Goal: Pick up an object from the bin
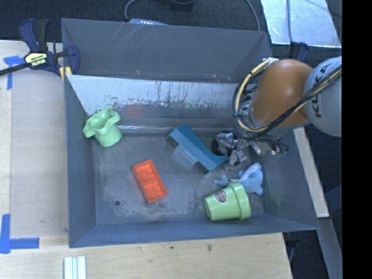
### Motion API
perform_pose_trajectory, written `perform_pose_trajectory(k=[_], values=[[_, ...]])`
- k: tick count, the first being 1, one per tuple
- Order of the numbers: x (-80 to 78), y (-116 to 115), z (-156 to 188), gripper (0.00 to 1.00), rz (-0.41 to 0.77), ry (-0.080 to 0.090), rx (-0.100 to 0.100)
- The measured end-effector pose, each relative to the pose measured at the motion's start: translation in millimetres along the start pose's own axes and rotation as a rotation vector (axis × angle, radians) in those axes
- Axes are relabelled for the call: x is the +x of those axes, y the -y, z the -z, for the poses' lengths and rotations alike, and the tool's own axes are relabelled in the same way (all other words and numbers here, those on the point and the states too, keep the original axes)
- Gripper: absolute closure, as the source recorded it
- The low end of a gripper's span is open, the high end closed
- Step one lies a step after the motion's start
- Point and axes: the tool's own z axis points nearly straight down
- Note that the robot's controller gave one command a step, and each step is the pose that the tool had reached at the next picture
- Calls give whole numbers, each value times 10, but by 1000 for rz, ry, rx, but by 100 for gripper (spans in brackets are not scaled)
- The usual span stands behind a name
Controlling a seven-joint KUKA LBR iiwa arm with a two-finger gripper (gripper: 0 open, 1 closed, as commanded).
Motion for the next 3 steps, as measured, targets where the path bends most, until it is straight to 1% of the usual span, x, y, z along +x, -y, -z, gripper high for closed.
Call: perform_pose_trajectory(k=[3], values=[[0, 0, 0, 100, 0, 0, 0]])
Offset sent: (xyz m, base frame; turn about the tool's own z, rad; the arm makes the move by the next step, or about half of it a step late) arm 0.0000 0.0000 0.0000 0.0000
